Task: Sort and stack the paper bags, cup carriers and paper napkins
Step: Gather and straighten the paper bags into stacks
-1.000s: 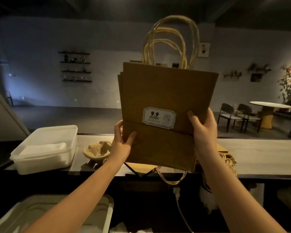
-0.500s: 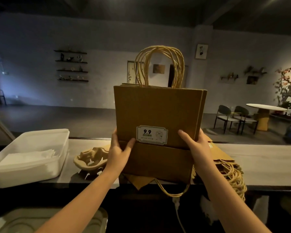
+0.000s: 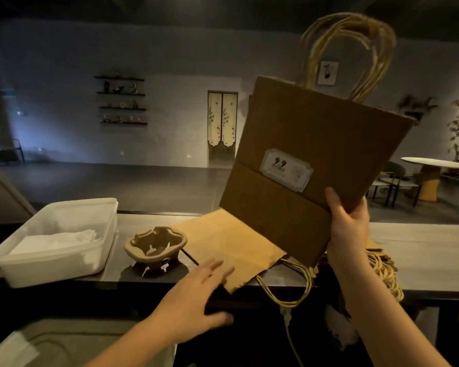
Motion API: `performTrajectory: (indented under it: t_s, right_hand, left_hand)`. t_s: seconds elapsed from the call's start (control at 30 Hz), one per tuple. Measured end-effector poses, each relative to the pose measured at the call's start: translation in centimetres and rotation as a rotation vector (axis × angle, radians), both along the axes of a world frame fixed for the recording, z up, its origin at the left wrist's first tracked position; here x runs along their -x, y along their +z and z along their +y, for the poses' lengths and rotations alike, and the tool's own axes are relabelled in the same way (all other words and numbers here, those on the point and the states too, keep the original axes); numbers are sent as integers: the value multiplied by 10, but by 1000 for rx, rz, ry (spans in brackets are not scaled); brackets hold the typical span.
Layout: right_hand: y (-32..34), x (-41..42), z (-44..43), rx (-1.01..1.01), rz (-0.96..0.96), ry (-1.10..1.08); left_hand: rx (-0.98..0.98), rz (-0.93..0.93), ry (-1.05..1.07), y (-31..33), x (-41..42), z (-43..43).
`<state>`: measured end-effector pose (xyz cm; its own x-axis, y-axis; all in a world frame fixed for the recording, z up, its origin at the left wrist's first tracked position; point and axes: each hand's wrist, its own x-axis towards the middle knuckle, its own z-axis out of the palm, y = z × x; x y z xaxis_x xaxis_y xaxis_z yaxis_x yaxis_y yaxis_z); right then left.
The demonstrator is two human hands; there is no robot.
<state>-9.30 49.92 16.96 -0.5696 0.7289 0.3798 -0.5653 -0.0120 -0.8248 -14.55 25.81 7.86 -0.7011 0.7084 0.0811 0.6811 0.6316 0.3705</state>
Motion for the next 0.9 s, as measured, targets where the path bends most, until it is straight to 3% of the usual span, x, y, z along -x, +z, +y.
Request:
performTrajectory:
  t_s: [0.03, 0.1, 0.33, 0.53, 0.77, 0.9]
  right_hand:
    - [3, 0, 0, -4, 8, -18]
    - [6, 0, 1, -7, 16, -47]
    - [9, -4, 9, 56, 81, -101]
    - [16, -5, 13, 106, 149, -114]
    - [21, -8, 20, 124, 198, -143]
    - [32, -11, 21, 117, 252, -141]
  left_hand:
    - [124, 65, -26, -2, 2, -2]
    - [183, 150, -11, -3, 3, 3]
    - [2, 336, 59, -8, 5, 21]
    - [-300, 297, -17, -6, 14, 27]
    - [-1016, 215, 196, 47, 23, 39]
    - [-1196, 271, 186, 83, 33, 42]
